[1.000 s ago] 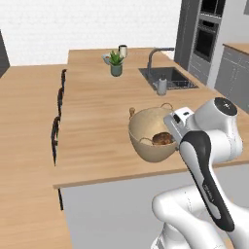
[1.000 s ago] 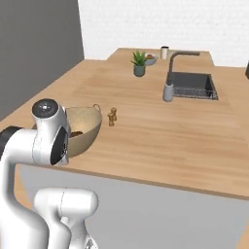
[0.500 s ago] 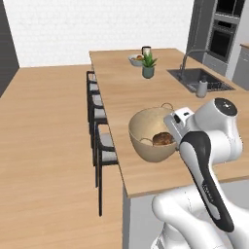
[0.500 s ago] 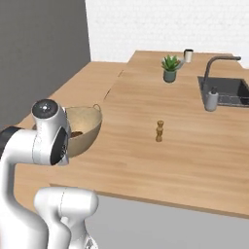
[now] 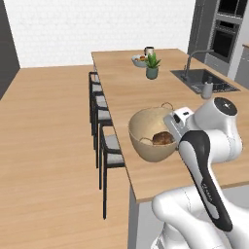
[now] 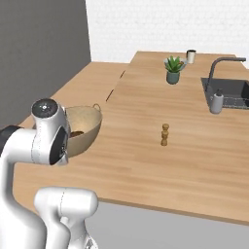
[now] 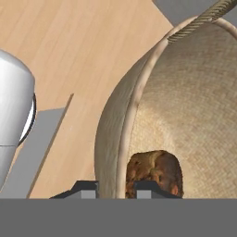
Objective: Open the cabinet, pick up the bread from the cabinet and place it in the basket. Then move the basket to the dining counter.
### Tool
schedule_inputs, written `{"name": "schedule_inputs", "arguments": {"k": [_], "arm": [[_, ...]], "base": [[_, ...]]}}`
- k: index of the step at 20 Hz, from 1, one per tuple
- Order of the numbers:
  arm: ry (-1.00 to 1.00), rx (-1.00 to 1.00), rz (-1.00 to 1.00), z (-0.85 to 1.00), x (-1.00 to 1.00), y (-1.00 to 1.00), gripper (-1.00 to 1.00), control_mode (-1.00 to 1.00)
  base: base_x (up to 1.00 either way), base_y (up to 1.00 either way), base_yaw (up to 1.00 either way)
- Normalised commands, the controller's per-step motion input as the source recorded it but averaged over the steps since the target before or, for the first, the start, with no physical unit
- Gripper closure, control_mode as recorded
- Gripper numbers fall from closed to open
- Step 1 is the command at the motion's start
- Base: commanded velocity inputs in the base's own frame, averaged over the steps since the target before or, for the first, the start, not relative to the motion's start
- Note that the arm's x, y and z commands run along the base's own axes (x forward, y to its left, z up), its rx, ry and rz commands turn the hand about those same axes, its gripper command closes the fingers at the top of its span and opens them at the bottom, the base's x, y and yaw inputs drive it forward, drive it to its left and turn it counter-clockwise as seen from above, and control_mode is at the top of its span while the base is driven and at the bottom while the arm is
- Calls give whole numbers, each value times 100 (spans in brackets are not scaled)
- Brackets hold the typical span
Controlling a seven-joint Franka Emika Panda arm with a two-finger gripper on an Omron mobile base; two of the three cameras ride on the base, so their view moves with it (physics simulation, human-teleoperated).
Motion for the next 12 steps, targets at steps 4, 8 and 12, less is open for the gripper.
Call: {"name": "schedule_inputs", "arguments": {"k": [4,8,12], "arm": [[1,0,0,-18,88,-23,100,-100],[9,0,-1,-23,100,-51,100,-100],[5,0,-4,-21,87,2,100,-100]], "base": [[0,0,0],[0,0,0],[0,0,0]]}}
